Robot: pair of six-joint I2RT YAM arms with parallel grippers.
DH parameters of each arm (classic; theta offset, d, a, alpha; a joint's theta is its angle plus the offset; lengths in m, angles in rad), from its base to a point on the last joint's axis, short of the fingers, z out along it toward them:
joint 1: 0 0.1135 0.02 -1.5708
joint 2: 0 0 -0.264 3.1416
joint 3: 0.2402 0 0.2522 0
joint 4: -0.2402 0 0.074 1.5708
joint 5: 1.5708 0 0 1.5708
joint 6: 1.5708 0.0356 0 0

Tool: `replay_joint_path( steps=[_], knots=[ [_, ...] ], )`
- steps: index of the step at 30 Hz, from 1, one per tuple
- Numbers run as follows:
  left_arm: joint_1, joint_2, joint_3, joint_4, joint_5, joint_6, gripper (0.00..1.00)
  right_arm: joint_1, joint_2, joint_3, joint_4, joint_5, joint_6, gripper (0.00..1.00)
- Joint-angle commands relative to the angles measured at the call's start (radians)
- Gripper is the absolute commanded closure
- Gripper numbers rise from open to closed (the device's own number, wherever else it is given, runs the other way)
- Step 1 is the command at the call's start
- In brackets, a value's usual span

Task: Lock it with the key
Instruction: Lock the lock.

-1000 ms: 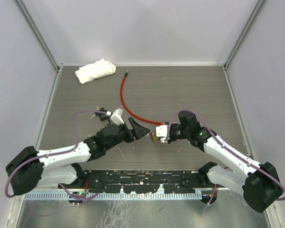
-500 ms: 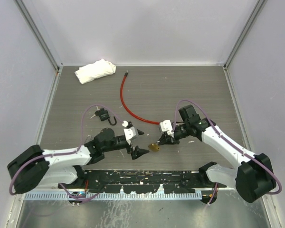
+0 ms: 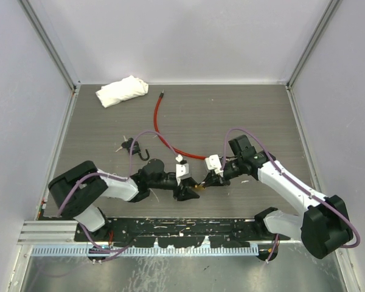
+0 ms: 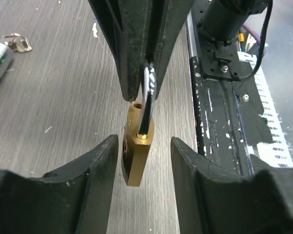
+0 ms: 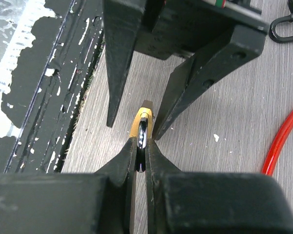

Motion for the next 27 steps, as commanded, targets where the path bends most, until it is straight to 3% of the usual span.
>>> replay_joint_path(
  steps=[1,5,11,12,15,19,21,27],
  knots=[
    [0.006,0.067,0.049,0.205,0.047,-0.104,0.56,-0.004,-0.008,0.03,0.039,-0.064,-0.013,0.99],
    [0.005,0.088,0.037,0.253,0.021,-0.122,0.65,-0.005,-0.007,0.026,0.047,-0.052,-0.005,0.99],
    [0.005,0.076,0.002,0.261,-0.102,-0.126,0.99,-0.004,0.003,0.016,0.085,-0.052,0.047,0.97],
    [0.004,0.074,-0.007,0.261,-0.12,-0.124,1.0,-0.004,0.012,0.014,0.095,-0.051,0.069,0.93],
    [-0.004,0.059,-0.029,0.248,-0.176,-0.097,1.0,-0.004,0.034,0.027,0.085,-0.036,0.117,0.68],
    [-0.031,0.007,0.016,0.021,-0.208,0.001,1.0,-0.005,0.042,0.056,0.065,-0.005,0.152,0.45],
    [-0.043,-0.022,0.041,-0.113,-0.222,0.045,1.0,-0.004,0.042,0.066,0.053,0.017,0.154,0.41],
    [-0.044,-0.045,0.067,-0.24,-0.226,0.125,1.0,-0.005,0.071,0.07,0.047,0.044,0.155,0.45]
  ],
)
